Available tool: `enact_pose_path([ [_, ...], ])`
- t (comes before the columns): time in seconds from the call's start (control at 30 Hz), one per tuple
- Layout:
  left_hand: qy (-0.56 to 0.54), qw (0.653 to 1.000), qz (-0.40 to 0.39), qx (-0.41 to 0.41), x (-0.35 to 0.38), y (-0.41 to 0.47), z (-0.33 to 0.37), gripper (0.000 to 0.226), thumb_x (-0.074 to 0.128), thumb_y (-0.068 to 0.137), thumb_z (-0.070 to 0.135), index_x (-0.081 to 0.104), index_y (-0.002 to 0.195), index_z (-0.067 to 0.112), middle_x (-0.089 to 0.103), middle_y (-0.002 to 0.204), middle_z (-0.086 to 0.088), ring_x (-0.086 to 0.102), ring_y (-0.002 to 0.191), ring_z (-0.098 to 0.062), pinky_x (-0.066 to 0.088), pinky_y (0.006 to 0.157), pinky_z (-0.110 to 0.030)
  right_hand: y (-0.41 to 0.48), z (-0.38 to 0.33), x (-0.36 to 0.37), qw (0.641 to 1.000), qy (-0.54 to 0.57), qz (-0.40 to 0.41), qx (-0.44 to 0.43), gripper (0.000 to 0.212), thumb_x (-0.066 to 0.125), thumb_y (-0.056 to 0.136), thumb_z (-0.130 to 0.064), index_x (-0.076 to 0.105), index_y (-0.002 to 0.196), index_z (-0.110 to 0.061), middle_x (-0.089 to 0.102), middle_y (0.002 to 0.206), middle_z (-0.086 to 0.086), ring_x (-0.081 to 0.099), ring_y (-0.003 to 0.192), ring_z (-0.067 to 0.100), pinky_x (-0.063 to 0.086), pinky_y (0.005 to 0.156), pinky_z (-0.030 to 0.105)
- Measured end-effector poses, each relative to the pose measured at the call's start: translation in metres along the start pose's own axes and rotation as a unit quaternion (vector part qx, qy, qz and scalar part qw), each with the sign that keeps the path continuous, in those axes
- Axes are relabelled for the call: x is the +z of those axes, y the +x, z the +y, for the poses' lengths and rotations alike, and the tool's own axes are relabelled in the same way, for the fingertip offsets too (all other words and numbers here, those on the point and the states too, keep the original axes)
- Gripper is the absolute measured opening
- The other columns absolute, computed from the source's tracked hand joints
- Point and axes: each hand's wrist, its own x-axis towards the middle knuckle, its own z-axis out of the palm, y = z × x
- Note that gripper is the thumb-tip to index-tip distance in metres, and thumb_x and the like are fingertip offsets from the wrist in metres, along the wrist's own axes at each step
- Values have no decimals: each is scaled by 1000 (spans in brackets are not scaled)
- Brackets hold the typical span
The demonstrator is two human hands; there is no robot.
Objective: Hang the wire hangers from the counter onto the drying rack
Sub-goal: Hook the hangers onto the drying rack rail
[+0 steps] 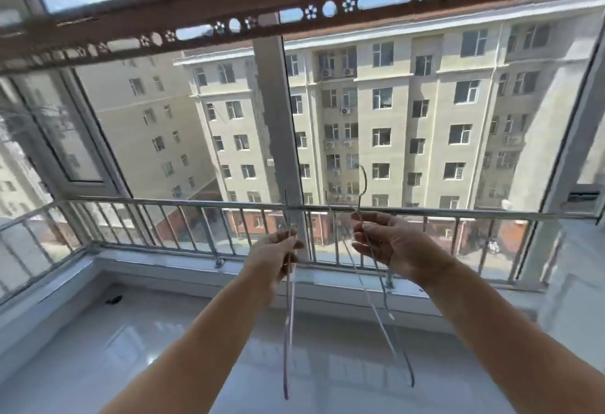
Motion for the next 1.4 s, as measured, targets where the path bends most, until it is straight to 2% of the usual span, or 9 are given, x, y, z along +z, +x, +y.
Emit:
enact_pose_path([
  [0.13, -3, 999, 51, 13, -89, 0, 25, 13, 55, 91, 7, 66, 97, 10, 68, 71, -1, 52, 61, -13, 36, 53, -22, 53, 38, 81, 999, 5, -31, 13, 21, 48, 89, 1, 64, 102, -5, 59, 76, 6, 62, 64, 11, 58, 63, 27],
  [0.27, -13, 995, 95, 19, -165, 2, 53, 13, 55, 91, 8, 67, 98, 12, 67, 77, -3, 53, 63, -13, 37, 54, -21, 96, 62, 153, 998, -17, -66, 8, 21, 48, 89, 1, 64, 100, -8, 59, 69, 1, 57, 62, 10, 52, 66, 24],
  [0.37, -25, 992, 122, 29, -212, 8, 75, 12, 55, 91, 5, 66, 93, 11, 66, 73, -4, 50, 61, -13, 34, 53, -22, 127, 72, 201, 995, -25, -92, 11, 22, 50, 88, 2, 64, 102, -7, 59, 70, 2, 55, 64, 11, 50, 61, 22],
  [0.47, -39, 988, 141, 39, -252, 21, 94, 15, 55, 90, 3, 64, 102, 7, 64, 74, -5, 49, 59, -13, 36, 48, -20, 161, 79, 244, 992, -36, -117, 7, 25, 53, 86, 1, 63, 107, -5, 60, 69, 1, 58, 61, 10, 51, 55, 19],
  [0.57, -44, 985, 158, 54, -290, 42, 113, 19, 55, 90, 4, 63, 107, 7, 64, 80, -7, 51, 62, -12, 39, 45, -19, 198, 83, 284, 990, -36, -133, -1, 22, 52, 86, 3, 64, 102, -6, 58, 66, 2, 57, 53, 8, 49, 51, 17],
  [0.77, -60, 983, 157, 80, -351, 90, 160, 20, 53, 90, 4, 64, 107, 3, 64, 81, -8, 53, 65, -13, 42, 47, -20, 280, 88, 350, 985, -52, -159, -33, 27, 52, 88, 1, 62, 113, -4, 57, 74, 3, 55, 64, 9, 47, 55, 17],
  [0.97, -67, 980, 161, 95, -411, 154, 208, 21, 52, 91, 4, 63, 109, 1, 62, 81, -8, 52, 67, -13, 41, 54, -21, 368, 80, 413, 981, -47, -181, -54, 23, 50, 89, 1, 63, 107, -6, 55, 72, 4, 52, 65, 11, 45, 54, 17],
  [1.1, -79, 975, 170, 117, -449, 190, 237, 16, 52, 91, 3, 65, 100, 1, 62, 81, -9, 51, 70, -14, 41, 59, -23, 417, 74, 453, 979, -45, -187, -69, 23, 50, 89, 0, 64, 107, -7, 55, 71, 3, 52, 64, 11, 45, 49, 16],
  [1.4, -83, 966, 161, 185, -532, 260, 309, 18, 51, 92, 4, 62, 104, -3, 60, 81, -8, 51, 67, -12, 43, 57, -21, 506, 66, 538, 969, -67, -205, -125, 20, 53, 88, 1, 65, 101, -9, 57, 71, 2, 53, 64, 10, 45, 49, 15],
])
